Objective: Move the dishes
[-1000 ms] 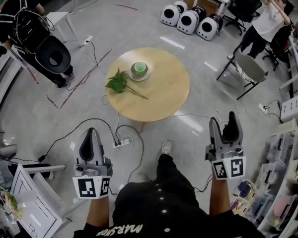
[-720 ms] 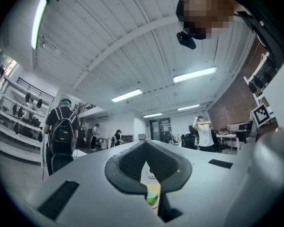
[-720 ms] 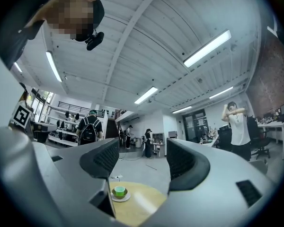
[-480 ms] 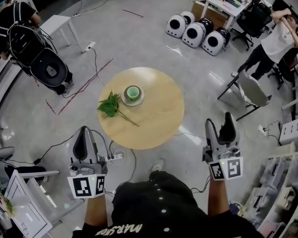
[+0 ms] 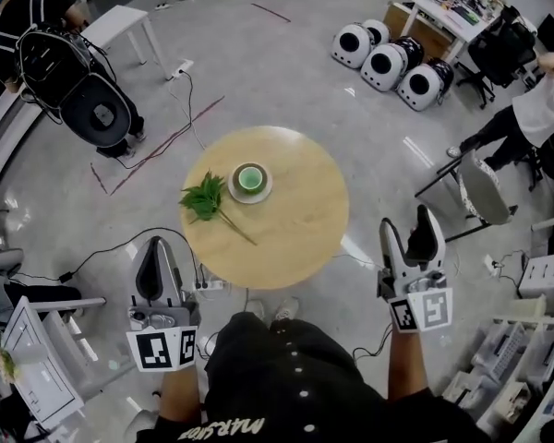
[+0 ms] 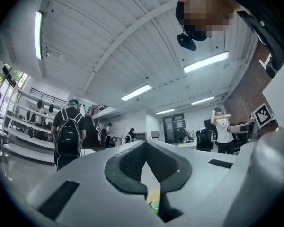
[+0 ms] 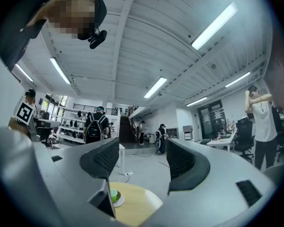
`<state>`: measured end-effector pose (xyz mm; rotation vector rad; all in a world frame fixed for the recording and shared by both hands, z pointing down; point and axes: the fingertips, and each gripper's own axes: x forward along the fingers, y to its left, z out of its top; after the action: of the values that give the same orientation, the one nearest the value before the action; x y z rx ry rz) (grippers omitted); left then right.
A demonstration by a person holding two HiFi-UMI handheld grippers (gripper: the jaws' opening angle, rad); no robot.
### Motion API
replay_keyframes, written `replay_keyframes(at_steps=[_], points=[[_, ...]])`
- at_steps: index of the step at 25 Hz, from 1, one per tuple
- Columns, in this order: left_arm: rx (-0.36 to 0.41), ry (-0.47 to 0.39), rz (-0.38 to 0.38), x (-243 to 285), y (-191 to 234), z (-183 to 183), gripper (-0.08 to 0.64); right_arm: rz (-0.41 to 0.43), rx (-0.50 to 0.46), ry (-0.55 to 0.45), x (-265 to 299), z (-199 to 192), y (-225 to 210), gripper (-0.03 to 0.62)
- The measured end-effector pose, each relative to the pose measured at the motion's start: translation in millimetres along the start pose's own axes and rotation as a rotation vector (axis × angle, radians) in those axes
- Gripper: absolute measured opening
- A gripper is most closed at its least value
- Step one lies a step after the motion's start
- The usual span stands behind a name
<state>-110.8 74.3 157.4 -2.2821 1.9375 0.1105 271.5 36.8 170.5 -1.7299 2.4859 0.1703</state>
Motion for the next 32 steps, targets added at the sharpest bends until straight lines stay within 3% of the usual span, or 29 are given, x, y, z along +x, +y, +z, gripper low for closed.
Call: replay_keyframes(at_steps=[8,13,18,25,32], points=[[-0.004,0.039,-0.01,21,16,-11,0.017,0.093,-0.007,0.073,45,-30,22,0.293],[-0.013,0.058,-0.023,20,22,-20,0.017,0.213,-0.016,0.159,81,-70,52,0.293],[-0.058,0.149,-0.002,5,33,-59,0.017,0.353,-0.034,0.261,133,-138,95,0.293],[-0.111,0.258,-0.01,-7,32,-117,0.017,0.538,-0.104,0.434,195,-261,162,0.319],[-0.149,0.328,-0.023,-3,35,-162,0.017,0.657,-0.155,0.584,243,-360,207,0.357]])
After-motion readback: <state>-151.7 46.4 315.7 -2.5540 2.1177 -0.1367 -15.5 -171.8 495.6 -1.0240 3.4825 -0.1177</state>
